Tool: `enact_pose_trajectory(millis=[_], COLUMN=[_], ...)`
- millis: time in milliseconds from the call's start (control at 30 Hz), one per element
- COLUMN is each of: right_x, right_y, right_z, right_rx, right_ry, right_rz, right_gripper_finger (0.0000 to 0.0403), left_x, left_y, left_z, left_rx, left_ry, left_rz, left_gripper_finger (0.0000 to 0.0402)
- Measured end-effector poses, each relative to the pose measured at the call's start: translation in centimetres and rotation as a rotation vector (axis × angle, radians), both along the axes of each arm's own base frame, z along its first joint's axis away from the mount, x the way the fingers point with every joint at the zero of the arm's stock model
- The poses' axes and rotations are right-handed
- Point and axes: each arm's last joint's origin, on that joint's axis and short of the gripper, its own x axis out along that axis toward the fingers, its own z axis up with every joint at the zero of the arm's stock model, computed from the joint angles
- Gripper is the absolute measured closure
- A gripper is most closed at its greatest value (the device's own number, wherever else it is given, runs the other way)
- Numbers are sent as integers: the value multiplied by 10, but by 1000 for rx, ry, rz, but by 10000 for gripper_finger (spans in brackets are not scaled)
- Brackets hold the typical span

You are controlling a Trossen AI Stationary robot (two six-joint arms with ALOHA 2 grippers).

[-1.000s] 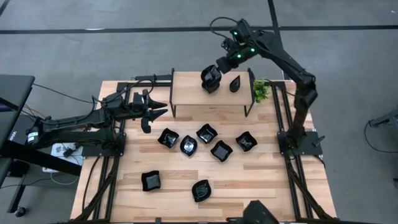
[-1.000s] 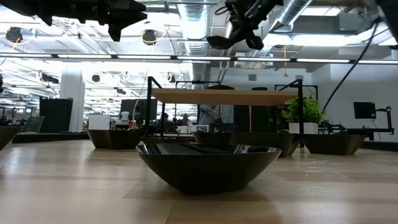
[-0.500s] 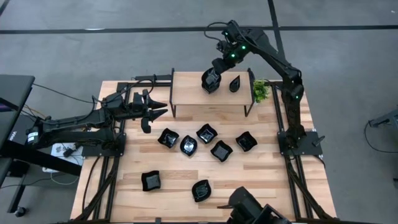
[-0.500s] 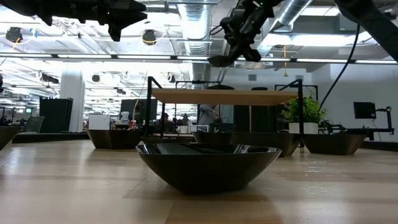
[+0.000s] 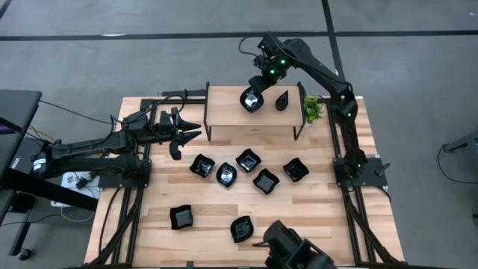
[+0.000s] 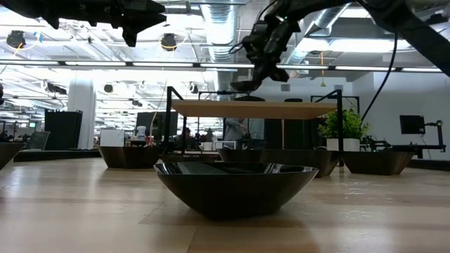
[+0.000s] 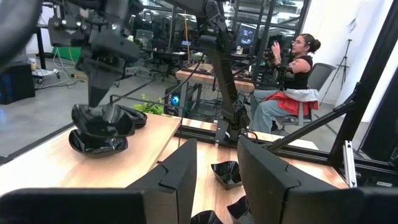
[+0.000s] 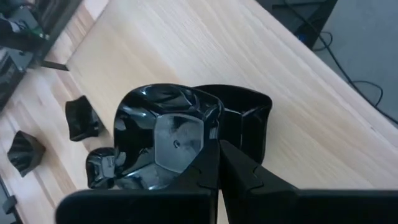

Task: Pick & Place Mini shaped plates
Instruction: Stack the middle black leaf shaped plate on top of the other black leaf shaped plates on the shelf

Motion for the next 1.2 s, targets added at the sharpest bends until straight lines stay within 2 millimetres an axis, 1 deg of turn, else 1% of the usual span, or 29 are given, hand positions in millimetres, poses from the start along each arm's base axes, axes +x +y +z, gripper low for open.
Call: enact_pose_trajectory(millis=[67, 200, 367, 567, 1200], right_x=[2, 0, -5, -3, -4], right_y=[-2, -3, -7, -8, -8], right_z=[-4, -4, -5, -4, -5], right_rx=[3, -14, -17, -38, -44], right_ry=[7, 23, 52, 36, 57], right_rz=[8, 1, -25, -24, -40], right_gripper_finger=[403, 403, 403, 403, 403], left_x=[0, 0, 0, 0, 0], left_y=[0, 0, 0, 0, 0], left_z=[0, 0, 0, 0, 1], left_rx=[0, 0, 1, 1, 3], left_ry=[0, 0, -2, -4, -12], left_rz=[0, 0, 0, 0, 0], left_gripper_finger=[284, 284, 284, 284, 284])
